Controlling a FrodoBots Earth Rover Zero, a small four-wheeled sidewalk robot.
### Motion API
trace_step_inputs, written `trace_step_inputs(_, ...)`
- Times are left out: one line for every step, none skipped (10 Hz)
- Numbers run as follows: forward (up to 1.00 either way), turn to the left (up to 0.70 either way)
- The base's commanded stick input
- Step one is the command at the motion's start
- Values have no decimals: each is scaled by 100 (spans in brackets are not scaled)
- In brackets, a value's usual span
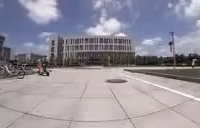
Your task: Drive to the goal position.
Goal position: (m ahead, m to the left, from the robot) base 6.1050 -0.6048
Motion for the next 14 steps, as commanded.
trace_step_inputs(100,0)
trace_step_inputs(100,0)
trace_step_inputs(100,0)
trace_step_inputs(100,3)
trace_step_inputs(100,37)
trace_step_inputs(100,40)
trace_step_inputs(100,6)
trace_step_inputs(100,0)
trace_step_inputs(100,0)
trace_step_inputs(100,0)
trace_step_inputs(100,0)
trace_step_inputs(100,0)
trace_step_inputs(100,0)
trace_step_inputs(100,-11)
